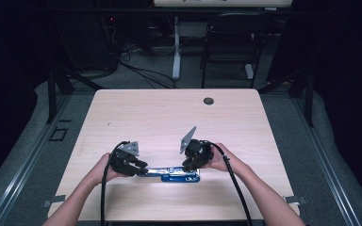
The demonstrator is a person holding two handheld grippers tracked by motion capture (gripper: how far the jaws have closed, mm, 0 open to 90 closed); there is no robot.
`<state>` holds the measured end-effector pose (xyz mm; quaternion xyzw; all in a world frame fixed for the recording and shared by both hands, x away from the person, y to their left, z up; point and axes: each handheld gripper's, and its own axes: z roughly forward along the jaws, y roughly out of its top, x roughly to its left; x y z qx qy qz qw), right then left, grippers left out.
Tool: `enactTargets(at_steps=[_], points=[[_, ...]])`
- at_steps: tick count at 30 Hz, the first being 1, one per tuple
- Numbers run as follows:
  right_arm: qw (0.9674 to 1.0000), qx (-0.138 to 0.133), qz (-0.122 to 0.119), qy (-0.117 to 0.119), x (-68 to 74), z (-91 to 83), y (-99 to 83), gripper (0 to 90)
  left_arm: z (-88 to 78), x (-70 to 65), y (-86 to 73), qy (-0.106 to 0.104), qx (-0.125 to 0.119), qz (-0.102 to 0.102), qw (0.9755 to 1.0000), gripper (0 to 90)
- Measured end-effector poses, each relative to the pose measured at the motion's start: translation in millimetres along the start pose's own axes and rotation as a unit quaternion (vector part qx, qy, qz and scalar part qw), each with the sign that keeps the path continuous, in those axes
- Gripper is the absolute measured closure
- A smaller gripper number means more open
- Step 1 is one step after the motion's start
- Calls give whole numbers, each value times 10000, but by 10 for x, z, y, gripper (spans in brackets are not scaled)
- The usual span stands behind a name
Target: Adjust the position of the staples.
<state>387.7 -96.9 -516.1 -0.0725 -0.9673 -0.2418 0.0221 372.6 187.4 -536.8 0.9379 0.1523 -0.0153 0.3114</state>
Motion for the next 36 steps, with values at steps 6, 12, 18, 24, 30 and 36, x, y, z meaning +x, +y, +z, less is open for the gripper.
enactTargets(at_steps=[6, 12, 18, 24, 30, 36], points=[[9999, 3, -97, -30, 15, 5, -3, 781, 0, 0, 1, 0, 1, -1, 10000, 689], [9999, 50, -116, -20, 19, 2, -6, 778, 0, 1, 1, -3, 4, -3, 10000, 689], [9999, 93, -83, 2, 11, 3, -24, 759, 1, 2, 1, -4, 3, -7, 10000, 689], [10000, 64, -14, 28, -1, -26, -41, 732, 1, 1, 1, 0, 4, -9, 10000, 689], [9999, -5, 147, -49, -19, -73, -47, 721, 1, 2, 1, -1, 5, -7, 10000, 689], [9987, -57, 445, -228, 2, -21, 2, 693, 2, 1, 2, -5, 1, -6, 10000, 689]])
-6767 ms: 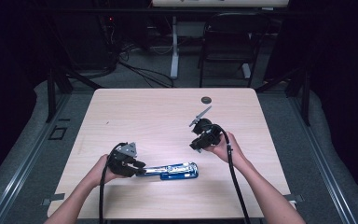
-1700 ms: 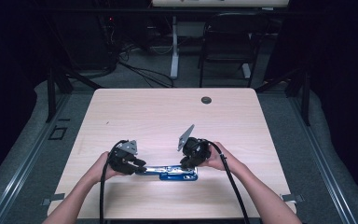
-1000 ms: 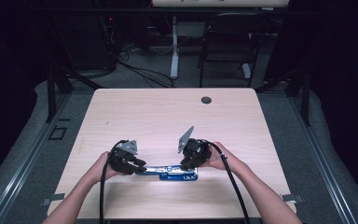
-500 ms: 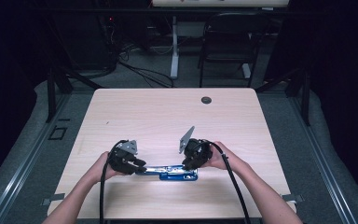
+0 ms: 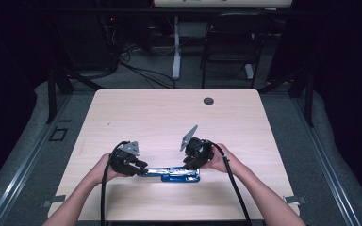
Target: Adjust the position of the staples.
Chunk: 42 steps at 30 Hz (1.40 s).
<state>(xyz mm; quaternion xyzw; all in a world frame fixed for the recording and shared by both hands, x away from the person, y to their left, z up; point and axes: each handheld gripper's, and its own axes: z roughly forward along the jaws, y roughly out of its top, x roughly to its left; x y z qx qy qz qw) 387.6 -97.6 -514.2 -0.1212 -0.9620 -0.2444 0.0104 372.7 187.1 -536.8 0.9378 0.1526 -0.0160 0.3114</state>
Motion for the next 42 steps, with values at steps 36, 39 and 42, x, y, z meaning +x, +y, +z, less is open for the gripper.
enactTargets(at_steps=[36, 39, 42], points=[[9986, -19, 490, -221, -26, 105, 16, 660, -3, -3, -2, 17, -5, 9, 10000, 689], [9986, -105, 471, -227, -20, 101, 26, 667, -4, -5, -2, 16, -4, 14, 10000, 688], [9986, -147, 458, -226, -8, 97, 41, 670, -7, -6, 0, 21, -2, 27, 10000, 688]])
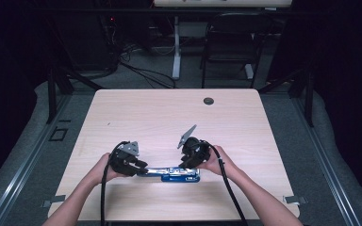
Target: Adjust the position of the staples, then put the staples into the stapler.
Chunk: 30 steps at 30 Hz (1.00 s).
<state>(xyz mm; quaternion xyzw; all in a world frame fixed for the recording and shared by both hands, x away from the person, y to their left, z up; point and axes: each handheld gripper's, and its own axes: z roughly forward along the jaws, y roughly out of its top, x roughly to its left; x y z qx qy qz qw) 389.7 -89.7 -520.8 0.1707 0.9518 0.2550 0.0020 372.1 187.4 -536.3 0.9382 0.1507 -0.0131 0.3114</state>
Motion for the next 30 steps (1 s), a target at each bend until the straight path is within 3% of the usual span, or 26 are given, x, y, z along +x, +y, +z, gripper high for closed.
enactTargets(at_steps=[10, 22, 30], points=[[9999, -118, 44, 37, 25, -18, 32, 639, 0, 3, -1, -9, -1, 6, 10000, 688], [9997, -234, 65, 65, 62, -26, 41, 669, 2, 2, 6, -9, 3, 23, 10000, 689], [9994, -347, -80, 41, 122, -21, 90, 822, -4, 2, 3, -8, -7, 22, 10000, 688]])
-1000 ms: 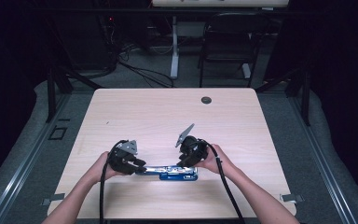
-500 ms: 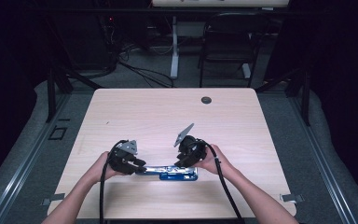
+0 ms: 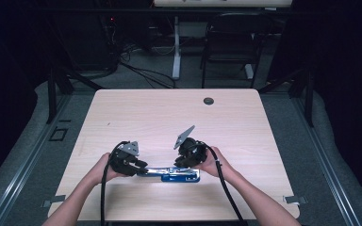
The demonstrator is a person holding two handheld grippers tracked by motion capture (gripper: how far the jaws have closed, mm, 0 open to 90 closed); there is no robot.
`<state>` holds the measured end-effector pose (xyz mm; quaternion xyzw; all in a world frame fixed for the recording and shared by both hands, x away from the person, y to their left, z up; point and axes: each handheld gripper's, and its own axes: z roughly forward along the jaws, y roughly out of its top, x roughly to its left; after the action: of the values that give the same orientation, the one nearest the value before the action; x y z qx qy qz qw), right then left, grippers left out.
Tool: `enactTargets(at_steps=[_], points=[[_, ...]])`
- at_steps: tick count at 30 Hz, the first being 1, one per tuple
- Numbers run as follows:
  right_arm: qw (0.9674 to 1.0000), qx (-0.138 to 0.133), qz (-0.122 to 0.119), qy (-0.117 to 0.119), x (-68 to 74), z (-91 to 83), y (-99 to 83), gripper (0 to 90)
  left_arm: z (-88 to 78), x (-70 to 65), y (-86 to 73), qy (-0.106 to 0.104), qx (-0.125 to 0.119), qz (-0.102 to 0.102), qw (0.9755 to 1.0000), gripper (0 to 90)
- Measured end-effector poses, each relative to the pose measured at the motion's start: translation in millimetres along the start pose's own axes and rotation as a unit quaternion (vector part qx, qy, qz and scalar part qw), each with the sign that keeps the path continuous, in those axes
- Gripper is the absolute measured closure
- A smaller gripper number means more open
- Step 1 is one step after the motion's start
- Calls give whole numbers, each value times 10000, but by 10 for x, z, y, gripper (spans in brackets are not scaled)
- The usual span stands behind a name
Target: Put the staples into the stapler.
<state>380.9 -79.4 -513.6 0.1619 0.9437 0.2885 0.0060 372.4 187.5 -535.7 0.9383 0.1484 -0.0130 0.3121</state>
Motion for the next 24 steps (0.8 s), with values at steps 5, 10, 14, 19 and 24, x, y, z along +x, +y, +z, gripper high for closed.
enactTargets(at_steps=[5, 10, 14, 19, 24], points=[[9999, -51, -83, -31, 66, 51, 42, 877, -5, -7, 3, 27, 13, 9, 10000, 688], [9999, -42, -118, -24, 127, 140, 81, 895, -25, -14, -4, 51, -44, -3, 10000, 692], [9999, -31, -128, 16, 164, 247, 106, 894, -33, -16, -12, 78, -62, -1, 10000, 692], [9999, -59, -150, 35, 197, 325, 103, 893, -45, -14, -19, 79, -43, -7, 10000, 684], [9998, -139, -149, 21, 201, 345, 112, 894, -52, -4, -37, 97, -28, -45, 9999, 655]])
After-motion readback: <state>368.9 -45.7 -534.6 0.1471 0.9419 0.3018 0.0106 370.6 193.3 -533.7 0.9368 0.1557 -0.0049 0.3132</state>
